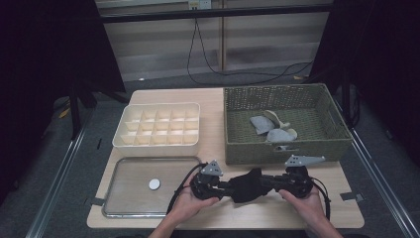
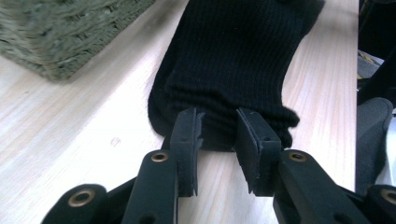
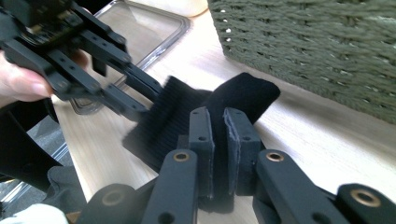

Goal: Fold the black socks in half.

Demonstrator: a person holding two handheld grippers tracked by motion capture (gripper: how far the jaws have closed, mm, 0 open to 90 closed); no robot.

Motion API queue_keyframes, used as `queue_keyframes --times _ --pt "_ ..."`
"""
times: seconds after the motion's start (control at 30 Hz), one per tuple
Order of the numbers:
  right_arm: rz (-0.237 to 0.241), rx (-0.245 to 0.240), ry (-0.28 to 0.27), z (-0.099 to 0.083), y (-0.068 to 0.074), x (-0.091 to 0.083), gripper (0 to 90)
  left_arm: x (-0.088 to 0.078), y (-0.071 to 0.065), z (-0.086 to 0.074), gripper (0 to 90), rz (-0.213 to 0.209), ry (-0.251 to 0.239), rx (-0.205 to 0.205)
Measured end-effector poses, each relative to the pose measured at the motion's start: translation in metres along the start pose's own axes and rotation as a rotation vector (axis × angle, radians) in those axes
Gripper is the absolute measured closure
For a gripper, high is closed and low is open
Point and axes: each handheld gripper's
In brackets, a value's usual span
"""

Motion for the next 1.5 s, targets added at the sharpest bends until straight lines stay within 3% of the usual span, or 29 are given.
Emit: queue_keyframes --times 0.37,0.67,0.87,0.93,1.03,1.33,1.43,1.5 --pt "0.058 -0.057 -0.004 0.011 0.02 0.02 81.5 0.008 -0.003 0.005 68.6 -0.002 0.003 0.007" --pt "0.099 -0.082 0.055 0.003 0.032 0.039 77.2 0.011 -0.004 0.003 70.1 0.001 0.032 0.023" --pt "0.101 -0.091 0.075 -0.001 0.034 0.044 77.5 0.011 -0.003 0.003 71.1 0.001 0.054 0.024" --pt "0.098 -0.098 0.084 -0.002 0.034 0.045 77.9 0.012 -0.002 0.002 71.3 -0.002 0.039 0.014" --pt "0.093 -0.101 0.093 -0.003 0.035 0.046 78.5 0.009 0.001 0.002 71.4 0.016 0.047 0.013" --pt "0.087 -0.107 0.095 -0.009 0.037 0.05 79.7 -0.014 0.006 0.007 65.3 0.029 -0.062 -0.038" --pt "0.08 -0.111 0.093 -0.01 0.038 0.051 79.8 -0.018 0.003 0.014 62.1 -0.007 -0.106 -0.049" --pt "0.081 -0.107 0.09 -0.011 0.039 0.051 79.8 -0.016 0.002 0.018 59.0 -0.002 -0.109 -0.039"
Point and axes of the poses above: each handheld gripper's, and its own axes: x roughly forward along the jaws, z roughly out of its top, y roughly to its left
